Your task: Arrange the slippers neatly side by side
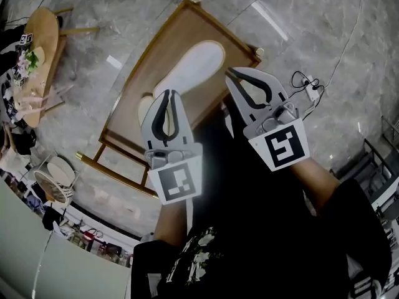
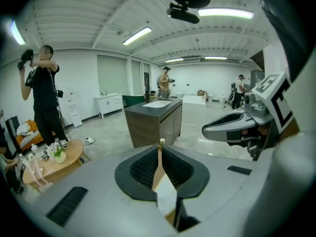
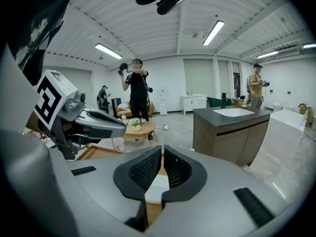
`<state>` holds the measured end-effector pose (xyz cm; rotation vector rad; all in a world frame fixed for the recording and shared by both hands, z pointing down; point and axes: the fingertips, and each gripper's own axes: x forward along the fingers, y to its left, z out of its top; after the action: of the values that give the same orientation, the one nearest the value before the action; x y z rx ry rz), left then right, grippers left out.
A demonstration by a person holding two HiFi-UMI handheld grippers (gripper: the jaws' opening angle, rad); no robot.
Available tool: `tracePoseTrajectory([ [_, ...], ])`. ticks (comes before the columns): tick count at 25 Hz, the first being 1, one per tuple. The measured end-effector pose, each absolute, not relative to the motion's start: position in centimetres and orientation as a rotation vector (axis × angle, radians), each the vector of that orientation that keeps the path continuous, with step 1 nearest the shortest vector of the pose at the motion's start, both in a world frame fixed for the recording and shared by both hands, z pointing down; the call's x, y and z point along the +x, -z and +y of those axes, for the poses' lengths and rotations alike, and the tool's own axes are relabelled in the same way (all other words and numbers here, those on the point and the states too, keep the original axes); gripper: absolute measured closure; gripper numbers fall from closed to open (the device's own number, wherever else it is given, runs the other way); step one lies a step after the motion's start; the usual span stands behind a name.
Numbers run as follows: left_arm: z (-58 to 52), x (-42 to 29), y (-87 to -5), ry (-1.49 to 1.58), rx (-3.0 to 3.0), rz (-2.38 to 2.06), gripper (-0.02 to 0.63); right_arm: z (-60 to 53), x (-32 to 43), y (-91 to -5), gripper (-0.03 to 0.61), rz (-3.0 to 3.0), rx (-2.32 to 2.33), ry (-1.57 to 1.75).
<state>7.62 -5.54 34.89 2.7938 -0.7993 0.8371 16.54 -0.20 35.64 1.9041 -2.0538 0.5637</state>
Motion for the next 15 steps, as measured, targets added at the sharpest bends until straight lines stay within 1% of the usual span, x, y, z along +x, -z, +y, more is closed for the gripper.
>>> tracePoseTrajectory([
  [15,-5.0,8.1,-37.9,-0.872,2.765,-0.71,0.611,-0.5,14.9,-38.8,0.578,-2.036,1.885,-0.64],
])
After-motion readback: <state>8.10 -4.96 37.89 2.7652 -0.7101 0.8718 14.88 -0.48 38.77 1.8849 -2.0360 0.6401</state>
